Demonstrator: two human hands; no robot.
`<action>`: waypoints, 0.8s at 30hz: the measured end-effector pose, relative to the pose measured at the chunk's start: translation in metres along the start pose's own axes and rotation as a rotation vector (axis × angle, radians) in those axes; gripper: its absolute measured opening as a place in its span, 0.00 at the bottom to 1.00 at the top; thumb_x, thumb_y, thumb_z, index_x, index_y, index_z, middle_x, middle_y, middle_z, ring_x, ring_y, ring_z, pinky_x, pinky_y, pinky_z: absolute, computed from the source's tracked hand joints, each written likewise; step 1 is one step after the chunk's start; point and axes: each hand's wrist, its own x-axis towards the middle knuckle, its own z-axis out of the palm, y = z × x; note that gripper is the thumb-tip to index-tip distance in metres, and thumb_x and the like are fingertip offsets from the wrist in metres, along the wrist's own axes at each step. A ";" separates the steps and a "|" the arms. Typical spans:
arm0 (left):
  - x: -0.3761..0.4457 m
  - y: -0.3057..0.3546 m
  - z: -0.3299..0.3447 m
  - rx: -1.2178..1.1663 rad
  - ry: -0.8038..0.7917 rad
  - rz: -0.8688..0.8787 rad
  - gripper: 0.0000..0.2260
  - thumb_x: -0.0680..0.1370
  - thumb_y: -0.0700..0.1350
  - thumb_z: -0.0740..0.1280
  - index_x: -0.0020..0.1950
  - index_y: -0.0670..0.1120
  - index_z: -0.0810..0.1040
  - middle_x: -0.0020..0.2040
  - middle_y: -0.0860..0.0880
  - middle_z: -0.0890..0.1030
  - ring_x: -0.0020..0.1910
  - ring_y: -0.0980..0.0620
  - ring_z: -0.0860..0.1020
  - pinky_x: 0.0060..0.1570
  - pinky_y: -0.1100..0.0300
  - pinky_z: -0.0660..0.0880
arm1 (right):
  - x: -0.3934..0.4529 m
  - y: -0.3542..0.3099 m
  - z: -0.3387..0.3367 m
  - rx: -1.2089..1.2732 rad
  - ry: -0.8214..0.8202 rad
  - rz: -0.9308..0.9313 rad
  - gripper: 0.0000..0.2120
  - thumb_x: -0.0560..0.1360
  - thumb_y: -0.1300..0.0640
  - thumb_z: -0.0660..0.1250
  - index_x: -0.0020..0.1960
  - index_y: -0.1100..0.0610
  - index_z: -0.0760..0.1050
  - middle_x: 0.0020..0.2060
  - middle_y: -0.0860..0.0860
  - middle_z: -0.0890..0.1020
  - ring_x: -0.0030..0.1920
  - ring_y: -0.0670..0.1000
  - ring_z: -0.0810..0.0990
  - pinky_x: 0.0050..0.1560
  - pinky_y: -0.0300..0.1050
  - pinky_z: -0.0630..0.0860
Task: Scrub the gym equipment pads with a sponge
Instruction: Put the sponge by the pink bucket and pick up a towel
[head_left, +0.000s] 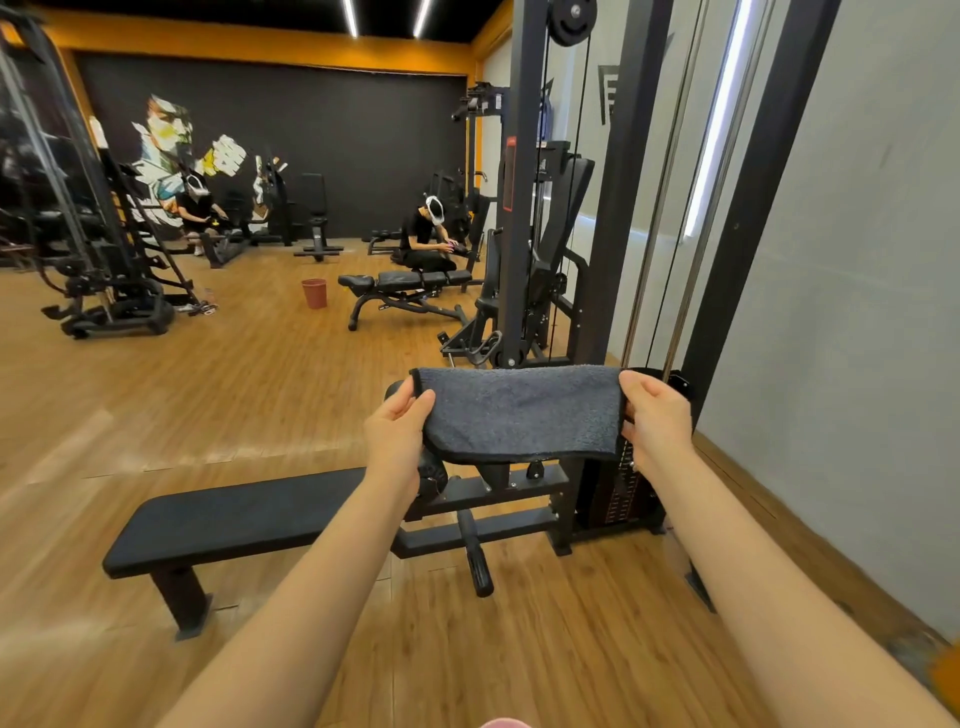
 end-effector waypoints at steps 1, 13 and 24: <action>0.001 -0.001 0.000 -0.003 0.002 -0.009 0.20 0.79 0.37 0.64 0.71 0.43 0.69 0.58 0.53 0.77 0.53 0.56 0.77 0.53 0.61 0.76 | -0.001 -0.001 -0.001 0.016 -0.058 -0.004 0.09 0.78 0.61 0.62 0.56 0.58 0.76 0.49 0.50 0.79 0.52 0.49 0.77 0.49 0.47 0.78; 0.001 -0.027 0.002 0.207 0.204 0.007 0.12 0.80 0.40 0.63 0.63 0.42 0.77 0.56 0.48 0.79 0.50 0.54 0.76 0.37 0.69 0.72 | 0.009 0.025 -0.009 -0.416 0.120 -0.123 0.14 0.77 0.60 0.64 0.61 0.61 0.75 0.53 0.51 0.78 0.58 0.52 0.74 0.62 0.49 0.72; 0.005 -0.059 -0.005 0.460 0.169 -0.168 0.18 0.80 0.44 0.63 0.69 0.43 0.70 0.59 0.48 0.76 0.57 0.48 0.75 0.52 0.56 0.74 | 0.019 0.054 -0.025 -0.397 0.073 0.086 0.16 0.76 0.61 0.65 0.64 0.61 0.73 0.61 0.55 0.76 0.62 0.56 0.73 0.64 0.54 0.71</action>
